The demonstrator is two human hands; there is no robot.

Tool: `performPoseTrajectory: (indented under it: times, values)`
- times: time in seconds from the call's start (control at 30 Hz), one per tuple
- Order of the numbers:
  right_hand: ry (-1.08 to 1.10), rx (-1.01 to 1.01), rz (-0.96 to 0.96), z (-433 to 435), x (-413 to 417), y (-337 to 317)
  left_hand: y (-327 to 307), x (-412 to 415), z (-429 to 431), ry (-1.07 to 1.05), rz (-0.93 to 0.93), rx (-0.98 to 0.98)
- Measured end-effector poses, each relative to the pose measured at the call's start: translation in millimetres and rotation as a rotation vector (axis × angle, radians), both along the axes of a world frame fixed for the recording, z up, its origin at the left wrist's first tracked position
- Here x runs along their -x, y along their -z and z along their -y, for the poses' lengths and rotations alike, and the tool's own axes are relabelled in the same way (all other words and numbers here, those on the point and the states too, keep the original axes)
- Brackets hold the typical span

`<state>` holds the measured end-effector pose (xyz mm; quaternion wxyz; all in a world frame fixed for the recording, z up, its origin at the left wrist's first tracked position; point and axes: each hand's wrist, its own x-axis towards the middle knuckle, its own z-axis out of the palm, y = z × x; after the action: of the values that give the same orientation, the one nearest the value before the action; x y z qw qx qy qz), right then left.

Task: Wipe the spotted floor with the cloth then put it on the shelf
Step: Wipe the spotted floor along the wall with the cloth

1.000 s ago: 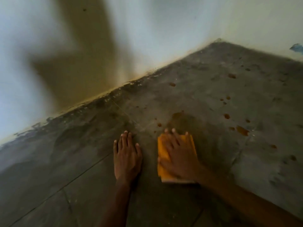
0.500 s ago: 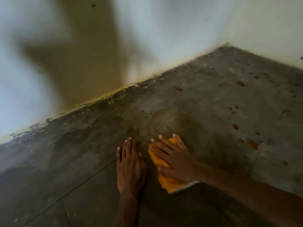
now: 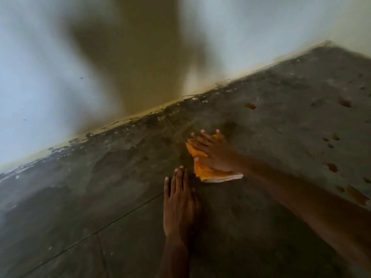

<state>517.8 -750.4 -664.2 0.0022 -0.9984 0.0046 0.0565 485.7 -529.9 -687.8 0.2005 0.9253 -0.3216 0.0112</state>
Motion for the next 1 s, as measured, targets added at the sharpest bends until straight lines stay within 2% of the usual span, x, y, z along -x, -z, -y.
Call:
performPoseTrajectory:
  times: [0.07,0.13,0.17,0.23,0.3,0.37,0.47,0.53,0.6,0.63,0.7,0.77,0.83,0.9,1.0]
  values:
    - [0.257,-0.018,-0.008,39.4,-20.1,-7.7,-1.3,-1.2,1.0,-0.012,-0.003,0.010]
    - [0.481,-0.124,-0.017,52.0,-49.2,-20.6,-1.4,-1.9,0.5,-0.011,0.000,0.015]
    - [0.473,-0.146,-0.003,41.5,-60.2,-22.6,0.1,-2.4,-0.6,-0.008,0.003,0.009]
    - [0.279,-0.123,0.020,4.9,-55.4,-18.3,2.0,-4.2,-3.0,-0.005,0.014,0.000]
    - [0.022,-0.018,-0.008,-20.6,-12.9,-4.7,2.9,-5.6,-4.5,-0.017,0.035,-0.001]
    - [-0.053,-0.013,-0.038,-14.5,40.2,-3.7,1.7,-4.8,-2.5,-0.027,0.050,0.001]
    - [0.167,-0.029,-0.116,21.1,56.1,-18.9,0.2,-0.7,-0.7,-0.020,0.025,0.007]
    - [0.352,-0.078,-0.105,28.9,25.4,-23.0,-0.2,2.8,-1.8,-0.002,0.022,0.000]
    - [0.442,-0.143,-0.044,12.5,-17.1,-23.6,0.3,3.1,-3.1,-0.010,0.027,-0.003]
    - [0.421,-0.138,-0.025,-2.7,-35.3,-22.6,0.9,2.9,-2.8,-0.019,0.039,0.002]
    - [0.248,-0.053,0.006,-33.2,-55.7,-18.0,1.5,0.8,-0.1,-0.023,0.059,0.026]
    - [0.055,0.007,-0.030,-49.7,-44.6,-16.3,1.7,-0.2,-0.9,0.001,0.056,0.027]
    - [-0.029,-0.028,-0.054,-38.3,-10.6,-9.0,2.0,-0.8,-4.1,0.031,0.045,0.015]
    - [0.007,-0.072,-0.096,-6.3,25.2,-8.7,1.2,-1.7,-5.8,0.019,0.037,0.006]
    - [0.292,-0.094,-0.131,38.0,36.2,-19.5,-0.2,-0.8,-2.5,0.016,0.042,0.008]
